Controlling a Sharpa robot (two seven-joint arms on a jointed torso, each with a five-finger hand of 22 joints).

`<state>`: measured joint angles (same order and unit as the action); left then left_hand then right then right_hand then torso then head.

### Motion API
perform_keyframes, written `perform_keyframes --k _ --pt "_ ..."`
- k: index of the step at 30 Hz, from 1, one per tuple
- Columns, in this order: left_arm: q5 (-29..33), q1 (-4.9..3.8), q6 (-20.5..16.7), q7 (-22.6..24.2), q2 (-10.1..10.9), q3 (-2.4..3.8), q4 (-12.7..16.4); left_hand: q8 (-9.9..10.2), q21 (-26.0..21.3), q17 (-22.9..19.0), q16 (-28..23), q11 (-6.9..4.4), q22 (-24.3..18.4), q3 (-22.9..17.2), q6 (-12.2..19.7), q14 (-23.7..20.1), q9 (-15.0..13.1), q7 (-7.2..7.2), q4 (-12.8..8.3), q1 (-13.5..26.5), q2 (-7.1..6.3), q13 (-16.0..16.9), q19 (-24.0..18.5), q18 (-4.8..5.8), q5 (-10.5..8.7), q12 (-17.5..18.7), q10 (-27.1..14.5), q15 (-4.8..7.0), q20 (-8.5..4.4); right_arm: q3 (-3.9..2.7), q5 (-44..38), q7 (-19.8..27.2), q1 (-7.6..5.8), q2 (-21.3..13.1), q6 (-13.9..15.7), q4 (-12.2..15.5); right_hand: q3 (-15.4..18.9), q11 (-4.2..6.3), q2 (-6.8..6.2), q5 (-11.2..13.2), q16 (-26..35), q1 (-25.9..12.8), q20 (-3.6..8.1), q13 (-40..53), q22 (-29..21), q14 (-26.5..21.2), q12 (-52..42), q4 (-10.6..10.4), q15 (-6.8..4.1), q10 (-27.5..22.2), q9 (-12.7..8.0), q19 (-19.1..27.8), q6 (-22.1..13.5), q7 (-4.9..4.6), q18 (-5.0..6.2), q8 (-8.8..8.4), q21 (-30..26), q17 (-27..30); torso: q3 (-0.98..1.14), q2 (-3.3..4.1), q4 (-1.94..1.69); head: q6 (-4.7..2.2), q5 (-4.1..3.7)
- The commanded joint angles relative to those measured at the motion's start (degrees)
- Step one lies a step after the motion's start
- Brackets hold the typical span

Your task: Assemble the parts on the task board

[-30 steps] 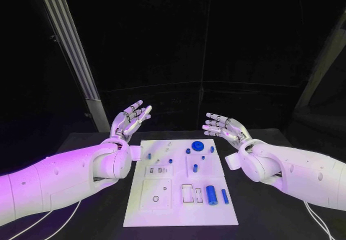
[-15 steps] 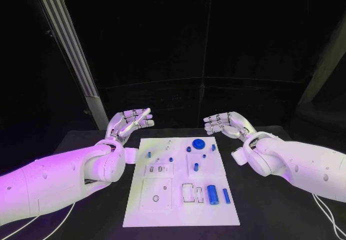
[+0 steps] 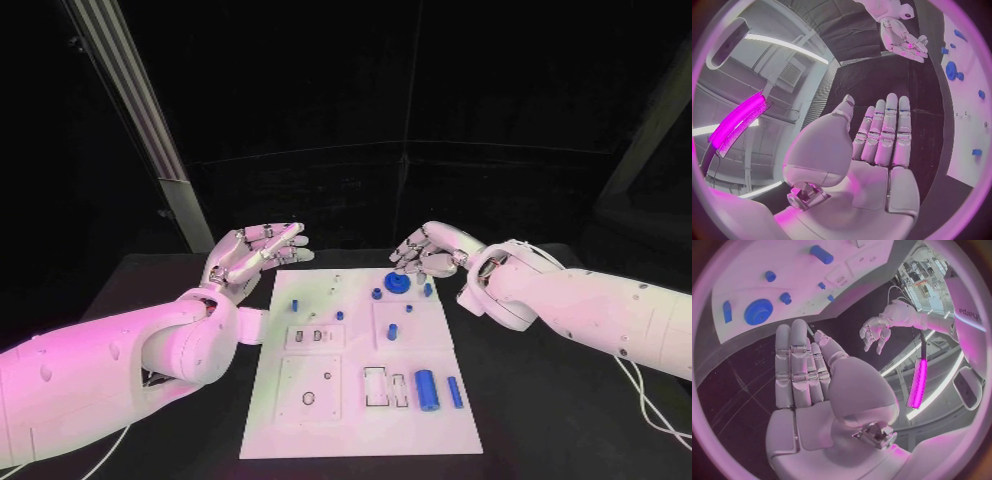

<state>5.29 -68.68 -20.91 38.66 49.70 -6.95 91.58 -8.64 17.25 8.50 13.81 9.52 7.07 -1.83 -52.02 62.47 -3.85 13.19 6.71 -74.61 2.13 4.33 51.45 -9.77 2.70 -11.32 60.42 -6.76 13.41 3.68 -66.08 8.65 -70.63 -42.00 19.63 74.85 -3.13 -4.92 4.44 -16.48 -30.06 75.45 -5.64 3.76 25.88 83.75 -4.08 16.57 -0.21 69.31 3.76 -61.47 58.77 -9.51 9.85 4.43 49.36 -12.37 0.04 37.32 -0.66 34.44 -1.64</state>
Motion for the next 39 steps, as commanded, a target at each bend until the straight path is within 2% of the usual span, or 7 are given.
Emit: perform_keyframes --k 1,4,8,14,20,27,39 --pt "1.5 -0.19 3.5 0.9 -0.1 0.05 0.6 0.3 -0.2 0.1 -0.3 0.13 -0.1 0.1 -0.5 -0.1 0.1 0.03 -0.4 -0.3 0.35 -0.1 0.2 -0.74 0.22 0.4 -0.1 -0.23 0.04 -0.07 -14.9 -6.2 -0.45 0.8 -1.7 -0.4 -1.1 0.04 -0.44 0.4 -5.0 -0.8 -0.06 0.1 3.0 2.1 0.5 0.1 -0.09 0.2 0.0 -0.2 0.4 -0.2 0.36 -0.62 3.5 -3.5 -0.28 1.57 -0.49 -0.47 -0.28" --pt "0.7 -0.25 4.0 0.7 -0.2 0.05 1.1 0.4 -0.3 0.1 -0.3 0.16 -0.2 0.1 -0.6 -0.2 0.1 0.05 -0.6 -0.3 0.38 -0.1 0.2 -0.73 0.21 0.5 -0.2 -0.26 0.05 -0.1 -19.5 -8.0 -0.67 1.5 -1.5 -0.6 -2.0 -0.25 -0.67 0.6 -9.1 -1.4 -0.13 0.0 12.2 2.2 0.5 -0.1 0.13 -0.8 0.0 -3.7 0.4 -0.11 -0.87 -0.71 10.4 -6.3 -0.36 2.22 -0.57 -0.8 -0.38" --pt "0.0 -0.29 4.5 0.5 -0.4 0.05 1.5 0.4 -0.3 0.1 -0.4 0.17 -0.2 0.1 -0.6 -0.3 0.1 0.07 -0.6 -0.3 0.39 -0.1 0.2 -0.73 0.21 0.6 -0.2 -0.27 0.06 -0.13 -23.6 -9.7 -0.86 2.5 -1.5 -0.8 -4.0 -0.41 -1.52 0.7 -20.9 -2.2 -0.5 0.1 23.6 1.5 0.4 -0.2 0.38 -2.2 0.0 -7.5 -0.3 -0.16 -2.44 -0.78 19.0 -18.2 -0.53 3.01 -0.64 -1.07 -0.53" --pt "-0.2 -0.3 4.9 0.3 -0.7 0.05 1.5 0.4 -0.4 0.1 -0.4 0.19 -0.3 0.1 -0.6 -0.3 0.1 0.08 -0.7 -0.3 0.4 -0.2 0.2 -0.73 0.21 0.6 -0.3 -0.29 0.08 -0.16 -26.6 -10.7 -0.96 3.7 -2.3 -1.3 -5.1 -0.73 -2.05 1.2 -27.5 -2.7 -0.82 0.1 29.4 1.2 0.4 -0.3 0.66 -3.7 0.0 -9.5 -1.2 -0.11 -3.28 -0.78 23.1 -25.4 -0.68 3.71 -0.94 -1.34 -0.85" --pt "-0.3 -0.31 5.3 0.1 -0.8 0.05 1.3 0.5 -0.4 0.1 -0.5 0.21 -0.3 0.1 -0.6 -0.3 0.1 0.1 -0.7 -0.3 0.41 -0.2 0.1 -0.72 0.21 0.7 -0.3 -0.31 0.09 -0.17 -27.7 -10.9 -0.99 4.7 -3.9 -1.8 -5.7 -0.91 -2.35 2.0 -31.4 -2.9 -1.08 0.1 33.0 0.9 0.4 -0.4 0.84 -4.6 0.0 -10.7 -1.5 -0.08 -3.83 -0.75 25.5 -29.6 -0.82 4.27 -1.34 -1.26 -1.05" --pt "-0.3 -0.31 5.4 -0.2 -1.0 0.05 1.0 0.5 -0.5 0.1 -0.5 0.23 -0.3 0.2 -0.6 -0.4 0.1 0.12 -0.8 -0.4 0.39 -0.2 0.1 -0.72 0.21 0.7 -0.3 -0.32 0.1 -0.17 -28.6 -11.4 -1.0 5.5 -6.9 -2.0 -6.1 -1.18 -2.56 2.5 -32.7 -2.8 -1.31 0.0 33.9 0.5 0.5 -0.5 1.11 -5.8 0.1 -10.8 -1.3 -0.28 -3.92 -0.64 26.3 -30.6 -0.97 4.75 -1.51 -1.37 -1.12" --pt "-0.3 -0.33 5.5 -0.9 -1.2 0.05 0.5 0.5 -0.5 0.1 -0.5 0.23 -0.4 0.2 -0.6 -0.4 0.1 0.12 -0.9 -0.3 0.31 -0.2 0.1 -0.73 0.21 0.8 -0.3 -0.33 0.11 -0.17 -29.8 -11.8 -1.02 6.4 -9.5 -2.9 -7.2 -1.46 -2.07 3.9 -36.0 -2.3 -1.62 -0.1 37.2 0.7 0.4 -0.6 1.37 -6.7 0.1 -12.4 -0.5 -0.53 -4.46 -0.56 28.3 -34.4 -0.84 5.07 -1.71 -0.87 -1.07"
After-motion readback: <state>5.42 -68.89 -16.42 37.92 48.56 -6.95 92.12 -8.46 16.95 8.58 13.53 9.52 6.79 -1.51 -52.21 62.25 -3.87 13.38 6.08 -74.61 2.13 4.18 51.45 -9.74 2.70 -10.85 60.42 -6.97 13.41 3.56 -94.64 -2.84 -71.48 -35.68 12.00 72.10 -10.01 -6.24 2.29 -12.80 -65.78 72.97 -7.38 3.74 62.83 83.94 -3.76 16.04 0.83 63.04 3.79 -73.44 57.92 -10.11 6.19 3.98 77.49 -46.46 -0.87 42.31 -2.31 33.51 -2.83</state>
